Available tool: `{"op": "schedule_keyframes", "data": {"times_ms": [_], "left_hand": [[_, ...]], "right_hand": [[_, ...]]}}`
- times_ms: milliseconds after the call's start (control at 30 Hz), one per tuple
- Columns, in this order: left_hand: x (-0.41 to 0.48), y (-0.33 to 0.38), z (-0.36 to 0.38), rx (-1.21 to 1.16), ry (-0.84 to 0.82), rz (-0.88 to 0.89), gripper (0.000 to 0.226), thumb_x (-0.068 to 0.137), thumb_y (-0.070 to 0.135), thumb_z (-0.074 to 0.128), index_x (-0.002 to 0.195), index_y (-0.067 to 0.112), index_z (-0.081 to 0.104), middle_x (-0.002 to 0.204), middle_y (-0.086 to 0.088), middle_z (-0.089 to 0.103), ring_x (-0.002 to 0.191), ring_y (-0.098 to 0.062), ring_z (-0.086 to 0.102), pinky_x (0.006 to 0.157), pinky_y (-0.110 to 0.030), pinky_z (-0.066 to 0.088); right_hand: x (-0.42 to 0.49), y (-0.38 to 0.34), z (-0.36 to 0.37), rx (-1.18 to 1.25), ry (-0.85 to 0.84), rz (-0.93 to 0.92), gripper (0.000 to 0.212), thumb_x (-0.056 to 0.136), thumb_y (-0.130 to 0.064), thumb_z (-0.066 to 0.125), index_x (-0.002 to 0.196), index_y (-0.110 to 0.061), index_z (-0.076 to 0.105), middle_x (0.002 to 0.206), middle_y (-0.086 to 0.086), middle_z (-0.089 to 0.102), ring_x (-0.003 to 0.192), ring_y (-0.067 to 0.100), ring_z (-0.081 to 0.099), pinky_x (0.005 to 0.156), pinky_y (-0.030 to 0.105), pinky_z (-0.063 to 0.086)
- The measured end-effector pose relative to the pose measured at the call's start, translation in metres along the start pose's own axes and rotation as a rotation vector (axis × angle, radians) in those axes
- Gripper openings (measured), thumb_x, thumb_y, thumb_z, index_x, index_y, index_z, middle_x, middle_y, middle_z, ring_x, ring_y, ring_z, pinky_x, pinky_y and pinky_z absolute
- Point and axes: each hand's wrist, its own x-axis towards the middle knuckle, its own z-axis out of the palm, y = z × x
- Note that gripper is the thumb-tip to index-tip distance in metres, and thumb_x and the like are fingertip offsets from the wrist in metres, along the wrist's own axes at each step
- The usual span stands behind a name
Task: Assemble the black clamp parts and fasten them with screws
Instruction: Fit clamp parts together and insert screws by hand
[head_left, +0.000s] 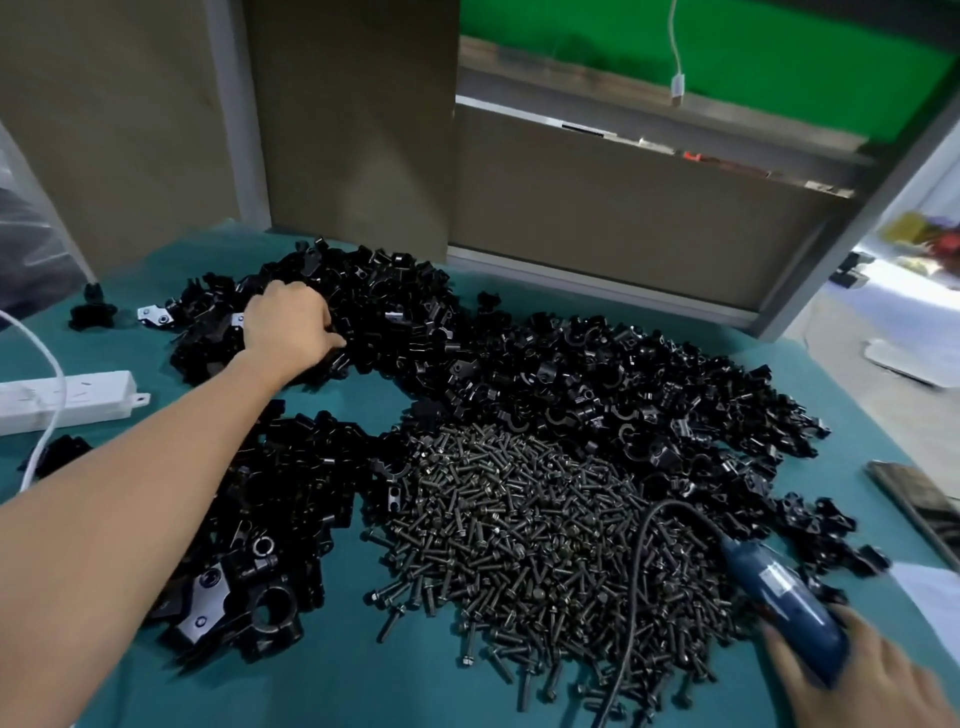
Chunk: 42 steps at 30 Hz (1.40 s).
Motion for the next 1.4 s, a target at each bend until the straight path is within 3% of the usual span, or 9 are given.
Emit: {"op": "schedule_keyframes", "data": {"times_ms": [400, 533, 667, 800, 900, 1000, 1100, 1233, 1400], "left_hand": [[-0.013, 0.014, -0.014, -0.083, 0.024, -0.023, 0.017, 0.09, 0.019, 0.075, 0.081, 0.018, 0.061, 0.095, -0.013, 0.071, 0.102, -0.036, 0.06, 0.094, -0.044, 0.043], [-0.034, 0.031, -0.042, -0.621, 0.048, -0.073, 0.02, 0.087, 0.021, 0.079, 0.089, 0.018, 0.059, 0.088, -0.001, 0.069, 0.078, -0.023, 0.063, 0.077, -0.035, 0.051], [-0.073, 0.059, -0.065, -1.441, -0.172, -0.175, 0.025, 0.084, 0.006, 0.075, 0.106, 0.011, 0.064, 0.075, -0.001, 0.075, 0.059, -0.009, 0.068, 0.058, -0.02, 0.056], [-0.12, 0.078, -0.051, -1.828, -0.475, -0.188, 0.028, 0.077, 0.011, 0.068, 0.102, -0.002, 0.067, 0.077, -0.001, 0.076, 0.063, -0.006, 0.068, 0.057, -0.013, 0.054], [-0.151, 0.089, -0.02, -2.036, -0.61, -0.318, 0.035, 0.075, 0.003, 0.066, 0.109, -0.003, 0.064, 0.087, -0.011, 0.076, 0.065, -0.011, 0.069, 0.055, -0.016, 0.056], [-0.171, 0.104, -0.001, -2.042, -0.597, -0.389, 0.031, 0.08, -0.001, 0.065, 0.111, 0.005, 0.063, 0.099, -0.011, 0.069, 0.068, -0.011, 0.068, 0.06, -0.019, 0.055], [-0.177, 0.113, 0.006, -1.938, -0.546, -0.324, 0.047, 0.079, -0.004, 0.067, 0.122, 0.012, 0.058, 0.082, -0.001, 0.061, 0.067, -0.006, 0.064, 0.063, -0.02, 0.051], [-0.183, 0.115, 0.006, -1.985, -0.599, -0.243, 0.051, 0.072, 0.002, 0.067, 0.123, 0.008, 0.059, 0.092, -0.001, 0.069, 0.076, -0.004, 0.064, 0.064, -0.018, 0.049], [-0.194, 0.117, 0.016, -2.127, -0.666, -0.307, 0.049, 0.076, 0.006, 0.066, 0.125, 0.007, 0.059, 0.116, -0.015, 0.064, 0.11, -0.026, 0.059, 0.111, -0.039, 0.039]], "right_hand": [[-0.002, 0.001, -0.005, -0.104, 0.067, 0.036, 0.071, 0.059, -0.045, 0.09, 0.109, 0.0, 0.067, 0.102, 0.027, 0.069, 0.093, 0.043, 0.063, 0.089, 0.049, 0.049], [-0.005, 0.0, -0.007, -0.071, 0.09, 0.023, 0.08, 0.056, -0.045, 0.09, 0.116, 0.001, 0.065, 0.11, 0.03, 0.067, 0.098, 0.046, 0.061, 0.092, 0.053, 0.047], [-0.002, 0.007, -0.005, -0.013, 0.178, -0.043, 0.072, 0.068, -0.05, 0.083, 0.116, 0.0, 0.065, 0.109, 0.031, 0.065, 0.098, 0.048, 0.06, 0.091, 0.055, 0.048], [-0.004, 0.004, -0.003, 0.242, 0.363, -0.098, 0.076, 0.093, -0.067, 0.037, 0.116, 0.0, 0.064, 0.108, 0.032, 0.061, 0.103, 0.046, 0.052, 0.09, 0.053, 0.041], [-0.003, -0.017, -0.004, 0.399, 0.351, -0.205, 0.078, 0.095, -0.069, 0.03, 0.119, -0.002, 0.063, 0.115, 0.027, 0.06, 0.111, 0.039, 0.048, 0.094, 0.045, 0.036], [-0.002, -0.055, -0.005, 0.535, 0.249, -0.316, 0.065, 0.093, -0.064, 0.041, 0.12, -0.007, 0.062, 0.118, 0.015, 0.06, 0.113, 0.03, 0.051, 0.095, 0.032, 0.031], [-0.002, -0.096, -0.004, 0.673, 0.178, -0.459, 0.033, 0.094, -0.039, 0.062, 0.118, -0.015, 0.061, 0.112, -0.001, 0.061, 0.106, 0.019, 0.057, 0.091, 0.025, 0.041], [-0.012, -0.146, -0.009, 0.918, -0.133, -0.591, 0.02, 0.09, -0.03, 0.065, 0.109, -0.034, 0.064, 0.094, -0.016, 0.068, 0.09, 0.007, 0.066, 0.076, 0.018, 0.053], [-0.035, -0.18, 0.003, 1.055, -0.194, -0.546, 0.016, 0.086, -0.02, 0.078, 0.1, -0.023, 0.072, 0.083, -0.016, 0.071, 0.077, 0.007, 0.07, 0.068, 0.012, 0.051]]}}
